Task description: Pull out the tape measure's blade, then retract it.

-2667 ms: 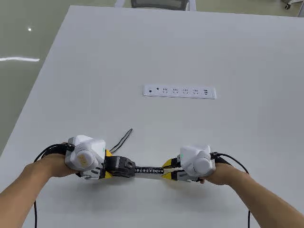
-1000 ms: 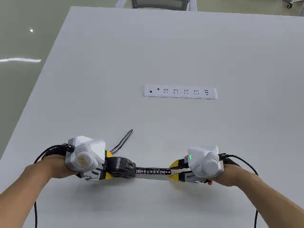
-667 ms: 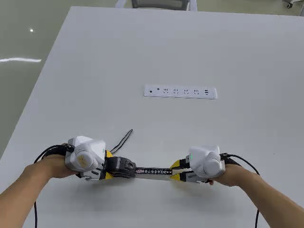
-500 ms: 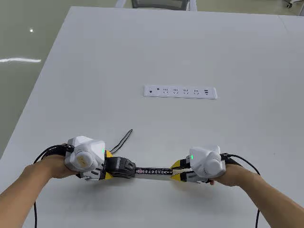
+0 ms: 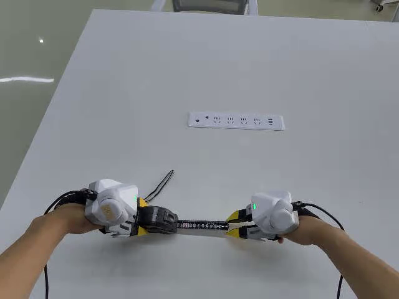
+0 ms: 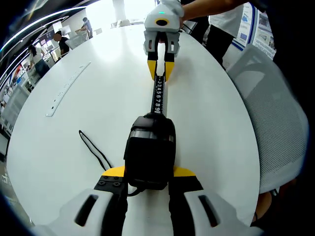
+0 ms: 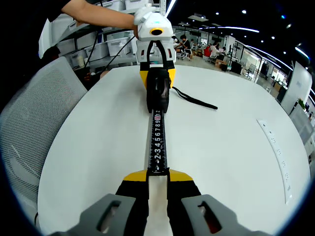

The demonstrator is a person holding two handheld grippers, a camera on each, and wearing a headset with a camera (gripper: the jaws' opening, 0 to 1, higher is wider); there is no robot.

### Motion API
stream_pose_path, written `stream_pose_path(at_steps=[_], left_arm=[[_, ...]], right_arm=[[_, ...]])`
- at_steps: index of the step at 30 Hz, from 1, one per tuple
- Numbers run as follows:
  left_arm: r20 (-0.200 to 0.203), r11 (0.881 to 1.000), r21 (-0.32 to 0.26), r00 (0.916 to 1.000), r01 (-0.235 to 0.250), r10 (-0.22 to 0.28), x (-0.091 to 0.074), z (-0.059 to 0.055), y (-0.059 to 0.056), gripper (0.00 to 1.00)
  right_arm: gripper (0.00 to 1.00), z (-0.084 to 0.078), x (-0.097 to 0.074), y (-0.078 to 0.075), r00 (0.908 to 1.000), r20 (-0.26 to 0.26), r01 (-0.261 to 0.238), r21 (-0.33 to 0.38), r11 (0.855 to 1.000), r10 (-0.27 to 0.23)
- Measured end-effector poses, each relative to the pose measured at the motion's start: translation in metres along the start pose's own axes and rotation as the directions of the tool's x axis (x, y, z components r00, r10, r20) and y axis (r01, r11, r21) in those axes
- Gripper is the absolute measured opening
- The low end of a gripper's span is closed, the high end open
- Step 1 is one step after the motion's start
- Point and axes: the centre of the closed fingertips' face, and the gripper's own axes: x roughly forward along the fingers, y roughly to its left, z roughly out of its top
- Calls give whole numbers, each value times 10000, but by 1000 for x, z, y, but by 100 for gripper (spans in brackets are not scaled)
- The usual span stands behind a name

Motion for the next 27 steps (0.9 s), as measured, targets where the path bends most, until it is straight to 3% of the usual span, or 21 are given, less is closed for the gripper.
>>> stream_pose_path(at_steps=[27], left_arm=[[-8, 10000, -2, 10000, 1, -1, 1, 0, 0, 28]], right_arm=[[11, -9, -5, 0, 10000, -77, -38, 100, 9999, 39]])
